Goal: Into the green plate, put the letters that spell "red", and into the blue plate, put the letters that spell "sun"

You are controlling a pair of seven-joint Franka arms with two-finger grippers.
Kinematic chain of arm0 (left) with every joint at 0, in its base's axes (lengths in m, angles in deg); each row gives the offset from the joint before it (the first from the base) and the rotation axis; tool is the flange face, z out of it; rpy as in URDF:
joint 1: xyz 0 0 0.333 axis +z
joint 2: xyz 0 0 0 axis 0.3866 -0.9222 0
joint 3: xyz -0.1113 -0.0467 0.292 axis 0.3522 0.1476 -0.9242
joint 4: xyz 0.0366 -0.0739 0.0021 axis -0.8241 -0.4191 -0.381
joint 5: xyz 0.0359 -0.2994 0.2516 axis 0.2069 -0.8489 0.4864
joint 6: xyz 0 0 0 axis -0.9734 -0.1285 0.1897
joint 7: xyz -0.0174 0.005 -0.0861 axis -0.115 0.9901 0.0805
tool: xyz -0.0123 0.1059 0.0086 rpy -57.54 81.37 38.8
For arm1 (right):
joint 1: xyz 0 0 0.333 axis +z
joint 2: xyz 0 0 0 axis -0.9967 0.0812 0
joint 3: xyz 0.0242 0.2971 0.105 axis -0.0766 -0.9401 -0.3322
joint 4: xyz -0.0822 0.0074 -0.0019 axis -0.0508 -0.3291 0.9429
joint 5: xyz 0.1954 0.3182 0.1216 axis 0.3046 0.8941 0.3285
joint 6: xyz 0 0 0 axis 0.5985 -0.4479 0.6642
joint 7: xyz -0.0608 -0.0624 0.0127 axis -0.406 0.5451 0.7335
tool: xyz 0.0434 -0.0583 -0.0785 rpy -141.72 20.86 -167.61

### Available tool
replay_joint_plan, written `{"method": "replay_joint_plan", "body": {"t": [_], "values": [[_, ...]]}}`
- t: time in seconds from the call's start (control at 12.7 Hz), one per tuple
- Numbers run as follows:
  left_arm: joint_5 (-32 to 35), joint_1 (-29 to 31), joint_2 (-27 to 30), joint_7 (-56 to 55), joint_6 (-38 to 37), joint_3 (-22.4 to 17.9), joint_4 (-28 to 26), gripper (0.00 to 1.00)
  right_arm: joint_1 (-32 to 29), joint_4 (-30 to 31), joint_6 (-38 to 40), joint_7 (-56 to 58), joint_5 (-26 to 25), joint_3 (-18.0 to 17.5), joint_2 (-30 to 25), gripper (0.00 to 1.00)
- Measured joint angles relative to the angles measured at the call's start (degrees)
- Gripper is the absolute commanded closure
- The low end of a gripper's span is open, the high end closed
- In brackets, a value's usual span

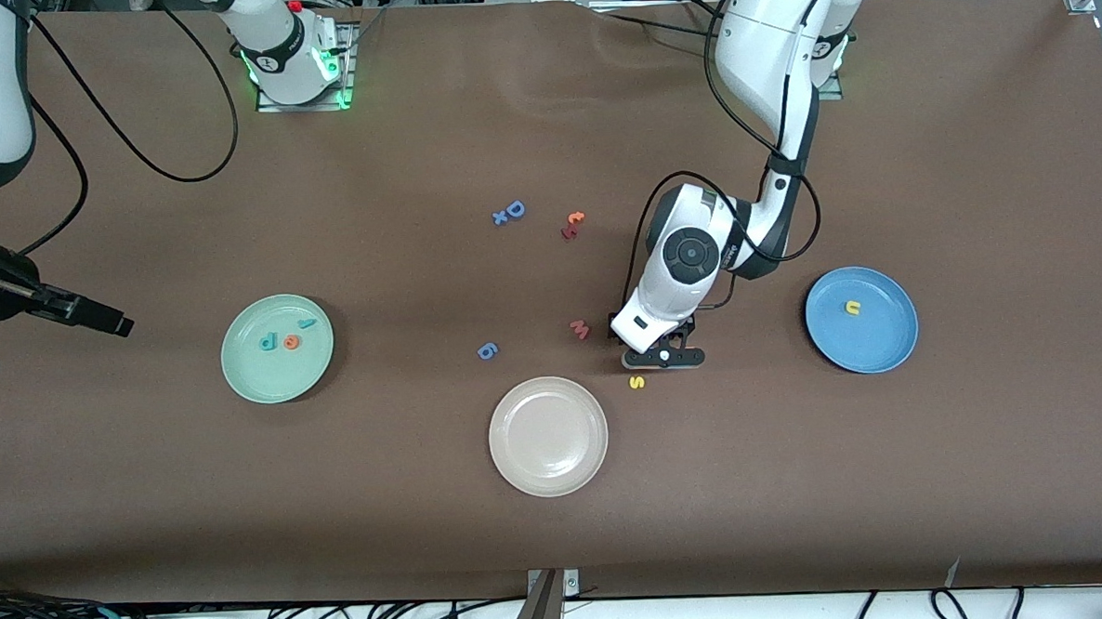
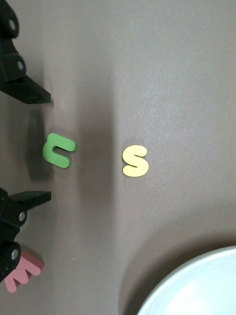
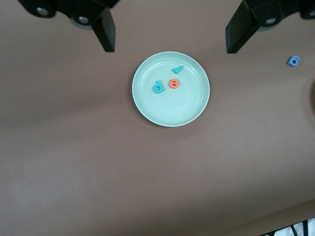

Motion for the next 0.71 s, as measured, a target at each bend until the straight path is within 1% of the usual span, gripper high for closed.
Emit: {"method": "replay_joint_plan", "body": {"t": [0.39, 0.63, 0.71], "values": [[0.00, -0.10, -0.85, 0.02, 0.33, 0.08, 0.06, 0.22, 0.05, 0.07, 0.00, 0.05, 0.00, -0.01, 0.04, 0.01], [0.00, -0.10, -0.85, 0.05, 0.33, 0.05, 0.16, 0.27, 0.08, 0.10, 0.00, 0.14, 0.00, -0.17, 0.04, 0.01], [0.00, -0.10, -0.85, 0.05, 0.33, 0.05, 0.17, 0.32, 0.10, 0.10, -0.01, 0.23, 0.00, -0.35, -0.01, 0.01]]}}
